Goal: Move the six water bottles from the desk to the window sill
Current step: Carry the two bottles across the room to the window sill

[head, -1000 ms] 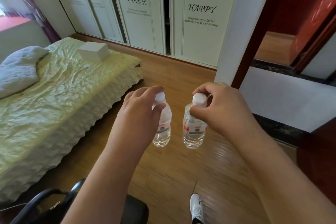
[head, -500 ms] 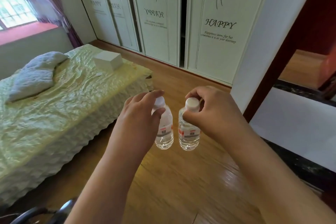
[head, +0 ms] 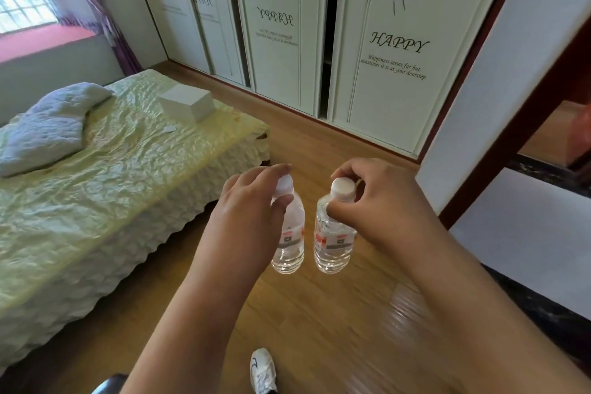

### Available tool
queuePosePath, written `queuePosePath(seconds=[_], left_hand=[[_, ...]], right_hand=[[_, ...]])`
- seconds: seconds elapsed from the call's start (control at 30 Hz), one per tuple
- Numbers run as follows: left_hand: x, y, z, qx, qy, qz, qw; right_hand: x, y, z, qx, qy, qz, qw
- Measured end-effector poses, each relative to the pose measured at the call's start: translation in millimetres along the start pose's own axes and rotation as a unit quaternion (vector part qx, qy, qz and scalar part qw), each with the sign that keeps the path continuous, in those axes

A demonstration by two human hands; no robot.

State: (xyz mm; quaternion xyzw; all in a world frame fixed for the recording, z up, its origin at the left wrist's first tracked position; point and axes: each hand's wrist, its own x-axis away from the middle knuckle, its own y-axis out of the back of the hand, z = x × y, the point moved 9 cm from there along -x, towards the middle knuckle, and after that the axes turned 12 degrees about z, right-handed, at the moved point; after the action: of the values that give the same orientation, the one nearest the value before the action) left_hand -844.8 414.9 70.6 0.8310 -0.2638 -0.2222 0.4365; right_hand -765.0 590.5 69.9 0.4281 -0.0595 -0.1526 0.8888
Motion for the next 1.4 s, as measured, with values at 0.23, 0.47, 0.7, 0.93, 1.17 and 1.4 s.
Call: queuePosePath(seconds=[0.23,0.47,0.7,0.93,1.17,1.4], left_hand=[[-74,13,41,-0.007,-0.039,0.018,0.999],[-136,32,87,-0.001,-0.063,0.024,0.998],[-168,41,134,0.008,-0.044,0.026,0.999],[-203,34,163,-0.007,-0.015,0.032,0.999],[-261,25,159,-0.018,0.004,0.036,0.999],[-343,19,124,-0.038,0.005,0.012,0.999]], right_hand=[[-72,-11,13,0.011,-0.041,-0.025,0.999],[-140,-32,32,0.018,-0.058,-0.055,0.997],[-187,-51,42,-0.003,-0.054,-0.05,0.997],[-234,-68,31,0.0,-0.059,-0.011,0.998],[-293,-53,7,-0.005,-0.038,-0.005,0.999],[-363,-9,-24,0.003,-0.012,-0.007,1.0]])
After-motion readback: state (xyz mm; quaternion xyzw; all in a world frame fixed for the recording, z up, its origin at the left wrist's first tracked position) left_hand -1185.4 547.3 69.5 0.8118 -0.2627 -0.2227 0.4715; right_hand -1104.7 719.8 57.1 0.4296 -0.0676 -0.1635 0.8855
